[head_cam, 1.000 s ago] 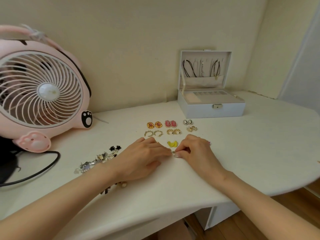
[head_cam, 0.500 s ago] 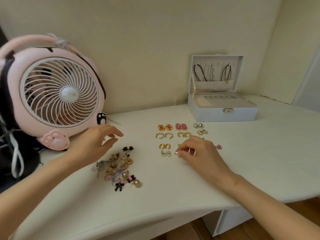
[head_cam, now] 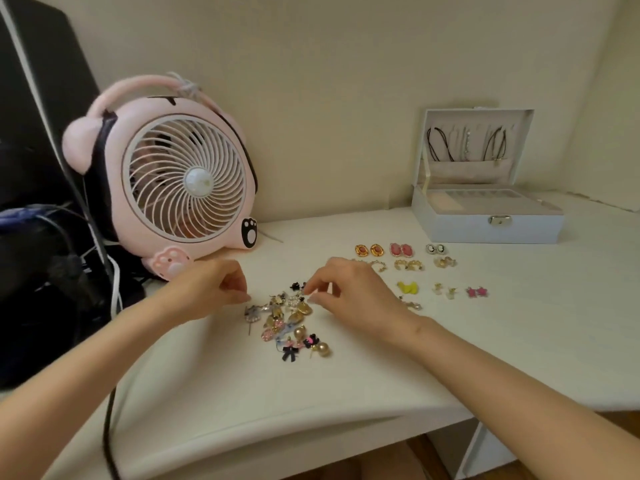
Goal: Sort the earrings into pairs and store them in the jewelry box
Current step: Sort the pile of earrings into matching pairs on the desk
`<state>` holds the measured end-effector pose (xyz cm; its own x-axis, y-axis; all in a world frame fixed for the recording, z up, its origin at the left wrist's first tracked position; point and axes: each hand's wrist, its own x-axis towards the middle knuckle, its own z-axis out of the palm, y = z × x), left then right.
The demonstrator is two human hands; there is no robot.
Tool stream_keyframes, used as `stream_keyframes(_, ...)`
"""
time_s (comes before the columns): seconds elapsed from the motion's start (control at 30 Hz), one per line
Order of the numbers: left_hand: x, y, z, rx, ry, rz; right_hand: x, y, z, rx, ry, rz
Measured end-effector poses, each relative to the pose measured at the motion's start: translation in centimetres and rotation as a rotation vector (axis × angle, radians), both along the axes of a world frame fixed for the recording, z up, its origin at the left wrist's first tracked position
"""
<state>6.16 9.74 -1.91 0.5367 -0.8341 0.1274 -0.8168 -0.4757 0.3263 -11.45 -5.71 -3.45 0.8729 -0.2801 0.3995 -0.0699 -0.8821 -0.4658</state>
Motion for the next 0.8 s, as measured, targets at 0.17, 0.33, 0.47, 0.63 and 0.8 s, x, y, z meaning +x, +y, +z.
stream_keyframes(0.17, -0.8, 0.1, -1.4, -0.034, 0.026, -0.036, 4.1, 2.0, 0.9, -0.029, 0.132, 0.045)
stream_keyframes(0.33, -0.7, 0.4, -1.7, -0.110, 0.061, -0.018, 6.0, 2.4, 0.4, -0.012, 0.194, 0.004)
stream_keyframes(0.47, -0.5, 0.5, -1.4, -0.174, 0.055, 0.022, 6.1, 2.0, 0.4, 0.041, 0.190, 0.005)
stream_keyframes(0.63, -0.2, 0.5, -0.7, -0.308, 0.115, 0.005, 5.7, 1.2, 1.0, 0.194, 0.067, 0.015)
stream_keyframes(0.8, -0.2, 0.4, -0.8, -0.258, 0.065, -0.029, 4.8, 0.4, 1.6, 0.306, -0.002, 0.037)
